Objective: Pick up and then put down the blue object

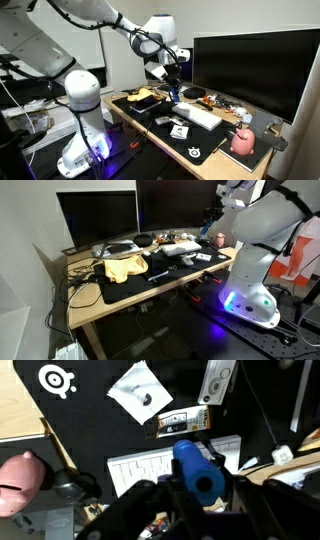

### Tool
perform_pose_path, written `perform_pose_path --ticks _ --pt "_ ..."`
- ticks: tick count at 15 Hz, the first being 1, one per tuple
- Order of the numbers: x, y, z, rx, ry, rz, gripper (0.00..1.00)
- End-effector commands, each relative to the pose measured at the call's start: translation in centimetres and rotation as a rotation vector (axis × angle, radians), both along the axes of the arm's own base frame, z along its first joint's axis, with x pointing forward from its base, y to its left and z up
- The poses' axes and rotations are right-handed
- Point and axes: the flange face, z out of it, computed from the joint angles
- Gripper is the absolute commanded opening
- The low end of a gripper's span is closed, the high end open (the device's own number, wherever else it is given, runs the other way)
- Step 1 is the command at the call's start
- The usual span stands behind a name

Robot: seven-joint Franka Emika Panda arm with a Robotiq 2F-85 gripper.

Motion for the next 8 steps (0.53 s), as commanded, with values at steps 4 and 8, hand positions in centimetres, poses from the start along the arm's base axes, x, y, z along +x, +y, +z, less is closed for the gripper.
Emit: perform_pose_path --ticks 4,8 --pt "-0.6 2.6 0.8 0.080 0.059 0.158 0.09" --pt "-0.1 4.4 0.1 0.107 0.127 0.244 0.09"
